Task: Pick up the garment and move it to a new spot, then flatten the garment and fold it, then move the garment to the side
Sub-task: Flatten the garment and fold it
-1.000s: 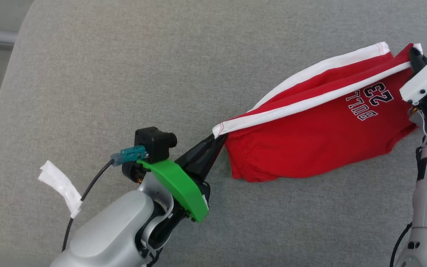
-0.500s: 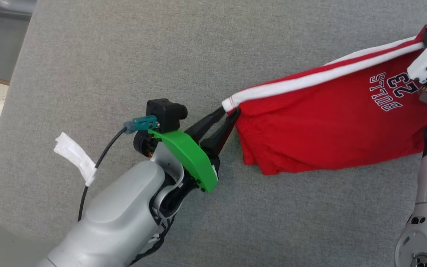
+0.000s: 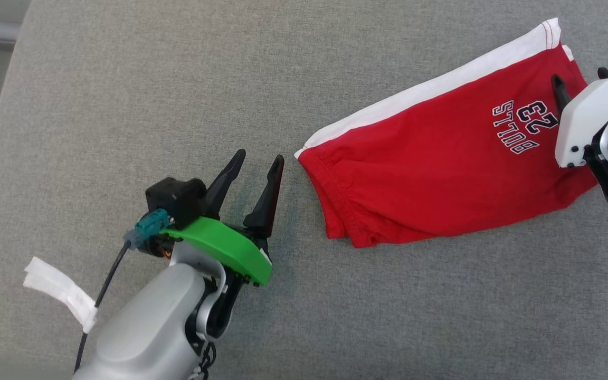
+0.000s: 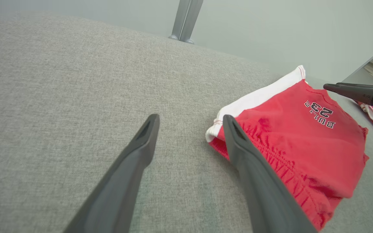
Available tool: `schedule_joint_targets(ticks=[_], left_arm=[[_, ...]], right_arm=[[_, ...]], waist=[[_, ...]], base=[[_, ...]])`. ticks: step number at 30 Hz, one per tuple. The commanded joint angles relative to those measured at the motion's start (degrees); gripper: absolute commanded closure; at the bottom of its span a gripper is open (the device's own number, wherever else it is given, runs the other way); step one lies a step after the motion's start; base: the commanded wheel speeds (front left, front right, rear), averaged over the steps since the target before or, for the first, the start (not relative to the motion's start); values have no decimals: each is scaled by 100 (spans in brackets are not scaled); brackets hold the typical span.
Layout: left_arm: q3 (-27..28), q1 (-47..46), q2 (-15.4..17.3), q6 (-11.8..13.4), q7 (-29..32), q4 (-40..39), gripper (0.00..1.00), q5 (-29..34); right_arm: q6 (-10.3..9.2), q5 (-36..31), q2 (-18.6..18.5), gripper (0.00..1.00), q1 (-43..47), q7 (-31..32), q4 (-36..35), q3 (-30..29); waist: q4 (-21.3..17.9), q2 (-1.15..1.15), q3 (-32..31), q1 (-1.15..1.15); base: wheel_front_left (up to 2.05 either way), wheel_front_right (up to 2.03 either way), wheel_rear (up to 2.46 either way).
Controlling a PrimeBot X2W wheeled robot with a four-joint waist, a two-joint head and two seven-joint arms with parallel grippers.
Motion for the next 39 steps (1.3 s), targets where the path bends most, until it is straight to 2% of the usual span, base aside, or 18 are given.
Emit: schedule_joint_targets(ticks=[1, 5, 8, 13, 18, 19, 20, 24, 30, 35, 39], left_arm=[[66, 267, 1, 99, -40, -163, 0, 139], [597, 887, -159, 307, -41, -725, 0, 708], [941, 1278, -388, 311, -41, -885, 0, 1089], [1271, 1564, -733, 92, -42, -852, 0, 1492], [1563, 1690, -893, -109, -43, -746, 0, 1792], [1621, 1712, -894, -124, -43, -717, 0, 1840], [1694, 1755, -894, -161, -42, -680, 0, 1884], [1837, 1970, -812, -250, -43, -483, 0, 1985], [1950, 2386, -698, -259, -43, -337, 0, 2027], [1874, 2562, -721, -255, -43, -351, 0, 2055], [1847, 2679, -818, -261, -37, -337, 0, 1981]], right_arm=[[-3, 67, -181, 0, 54, 174, -118, 123], [-3, 241, -558, 0, 195, 689, -286, 373], [-3, 264, -733, 0, 223, 958, -285, 352], [-3, 277, -740, 0, 277, 1140, -90, 34], [1, 701, -573, 0, 585, 1426, 122, -93], [1, 837, -501, 48, 617, 1415, 126, -135], [2, 1045, -383, 100, 648, 1413, 135, -206], [-1, 1606, -241, 100, 834, 1447, 150, -445], [-7, 1828, -330, 100, 880, 1292, 228, -1227], [-2, 1794, -634, 100, 703, 1397, 180, -1729], [-1, 1902, -670, 100, 605, 1550, -182, -1527]], waist=[[-27, 0, -41, 0], [93, 0, 46, 0], [218, 0, 145, 0], [387, 0, 228, 0], [376, 0, 137, 0], [338, 0, 97, 0], [282, 0, 35, 0], [5, 0, -299, 0], [-351, 0, -809, 0], [-316, 0, -900, 0], [-227, 0, -958, 0]], base=[[0, 0, 0], [0, 0, 0], [0, 0, 0], [0, 0, 0], [0, 0, 0], [0, 0, 0], [0, 0, 0], [0, 0, 0], [0, 0, 0], [0, 0, 0], [0, 0, 0]])
